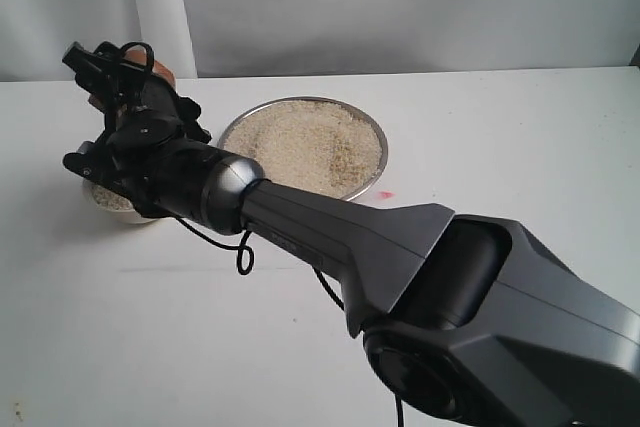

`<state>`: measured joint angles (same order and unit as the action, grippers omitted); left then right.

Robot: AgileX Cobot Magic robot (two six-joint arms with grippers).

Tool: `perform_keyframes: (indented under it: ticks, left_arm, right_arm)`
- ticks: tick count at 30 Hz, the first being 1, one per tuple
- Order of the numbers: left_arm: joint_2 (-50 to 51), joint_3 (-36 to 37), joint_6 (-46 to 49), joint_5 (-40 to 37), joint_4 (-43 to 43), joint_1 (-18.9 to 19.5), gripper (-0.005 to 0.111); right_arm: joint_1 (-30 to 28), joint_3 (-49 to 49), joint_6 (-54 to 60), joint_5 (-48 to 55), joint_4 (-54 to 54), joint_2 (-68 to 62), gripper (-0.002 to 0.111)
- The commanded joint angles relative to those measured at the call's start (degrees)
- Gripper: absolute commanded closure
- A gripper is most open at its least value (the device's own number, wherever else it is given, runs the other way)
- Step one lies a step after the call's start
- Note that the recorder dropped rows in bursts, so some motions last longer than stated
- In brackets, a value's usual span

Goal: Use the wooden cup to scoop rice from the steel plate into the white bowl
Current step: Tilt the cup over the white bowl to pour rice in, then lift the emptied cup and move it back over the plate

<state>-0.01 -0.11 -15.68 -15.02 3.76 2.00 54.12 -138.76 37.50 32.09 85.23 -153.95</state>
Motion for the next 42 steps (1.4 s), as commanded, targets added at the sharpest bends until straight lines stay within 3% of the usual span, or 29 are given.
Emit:
perform_keyframes:
  ticks: [1, 11, 15, 17, 22, 29, 35, 42]
  left_arm:
    - [0.01, 0.11, -0.12, 0.2, -0.27, -0.26, 0.107]
    - [0.01, 0.11, -0.12, 0.2, -0.27, -0.26, 0.107]
    - [0.01, 0.11, -0.12, 0.2, -0.27, -0.26, 0.107]
    - [0.01, 0.11, -0.12, 0.2, -0.27, -0.26, 0.107]
    - [0.01, 0.11, -0.12, 0.2, -0.27, -0.26, 0.107]
    - [0.01, 0.11, -0.12, 0.2, -0.27, -0.26, 0.107]
    - [0.01, 0.11, -0.12, 0.2, -0.27, -0.26, 0.107]
    - [0.01, 0.11, -0.12, 0.2, -0.27, -0.26, 0.107]
  right_arm:
    - [-0.15, 0.33, 0.15, -0.24, 1.75, 0.87, 0.108]
    - [-0.05, 3.97, -0.13, -0.49, 2.61, 1.01, 0.108]
    - [-0.05, 4.13, -11.7, -0.01, -2.0, 2.92, 0.108]
    - [-0.05, 4.02, -14.1, -0.12, -11.14, 5.62, 0.108]
    - [-2.77, 4.02, -13.43, 3.71, -48.51, 15.31, 0.108]
    - [-9.04, 4.02, -3.95, 16.37, -79.56, 20.6, 0.108]
    - [-13.92, 4.02, -2.9, 24.12, -88.05, 21.07, 0.108]
    - [-17.89, 4.55, 4.2, 24.44, -101.6, 21.07, 0.108]
